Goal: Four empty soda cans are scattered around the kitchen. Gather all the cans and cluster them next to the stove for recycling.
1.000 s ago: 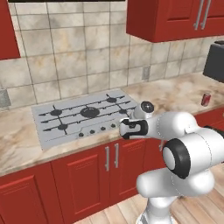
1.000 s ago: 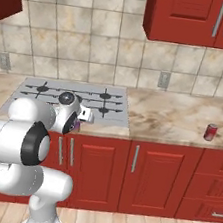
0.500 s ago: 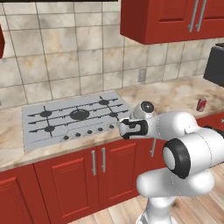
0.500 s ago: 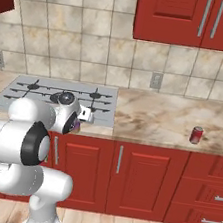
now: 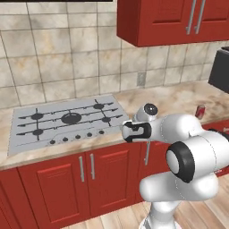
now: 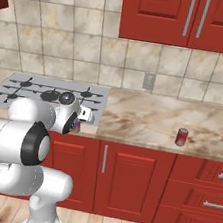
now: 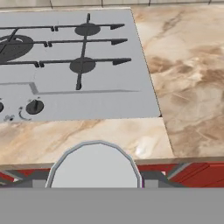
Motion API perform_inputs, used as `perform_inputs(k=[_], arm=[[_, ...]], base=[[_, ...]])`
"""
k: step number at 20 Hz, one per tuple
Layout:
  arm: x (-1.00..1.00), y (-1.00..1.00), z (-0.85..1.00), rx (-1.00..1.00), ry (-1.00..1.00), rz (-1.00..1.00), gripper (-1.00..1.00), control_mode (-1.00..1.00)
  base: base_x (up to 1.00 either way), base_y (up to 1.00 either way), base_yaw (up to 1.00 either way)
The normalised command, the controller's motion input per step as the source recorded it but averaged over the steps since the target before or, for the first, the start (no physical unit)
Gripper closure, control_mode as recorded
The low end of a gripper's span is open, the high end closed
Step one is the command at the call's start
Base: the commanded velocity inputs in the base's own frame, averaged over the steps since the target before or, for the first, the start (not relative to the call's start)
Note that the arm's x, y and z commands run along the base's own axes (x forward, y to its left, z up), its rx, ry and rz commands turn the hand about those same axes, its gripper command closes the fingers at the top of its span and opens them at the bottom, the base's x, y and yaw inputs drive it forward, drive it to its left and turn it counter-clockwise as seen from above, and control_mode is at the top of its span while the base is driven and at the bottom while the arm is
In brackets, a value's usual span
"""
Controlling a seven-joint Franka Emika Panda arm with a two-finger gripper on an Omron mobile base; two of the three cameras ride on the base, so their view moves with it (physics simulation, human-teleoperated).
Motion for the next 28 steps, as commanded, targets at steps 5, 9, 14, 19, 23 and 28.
perform_inputs(k=[5, 9, 14, 19, 23, 28], arm=[[0.0, 0.0, 0.0, 0.0, 0.0, 0.0, 1.0, 1.0], [0.0, 0.0, 0.0, 0.0, 0.0, 0.0, 1.0, 1.0], [0.0, 0.0, 0.0, 0.0, 0.0, 0.0, 1.0, 1.0], [0.0, 0.0, 0.0, 0.0, 0.0, 0.0, 1.0, 1.0], [0.0, 0.0, 0.0, 0.0, 0.0, 0.0, 1.0, 1.0], [0.0, 0.0, 0.0, 0.0, 0.0, 0.0, 1.0, 1.0]], base=[[0.25, -0.47, 0.17], [0.2, -0.44, 0.16], [0.2, -0.4, 0.15], [0.26, -0.29, 0.1], [0.41, -0.18, 0.01], [0.43, -0.18, 0.0]])
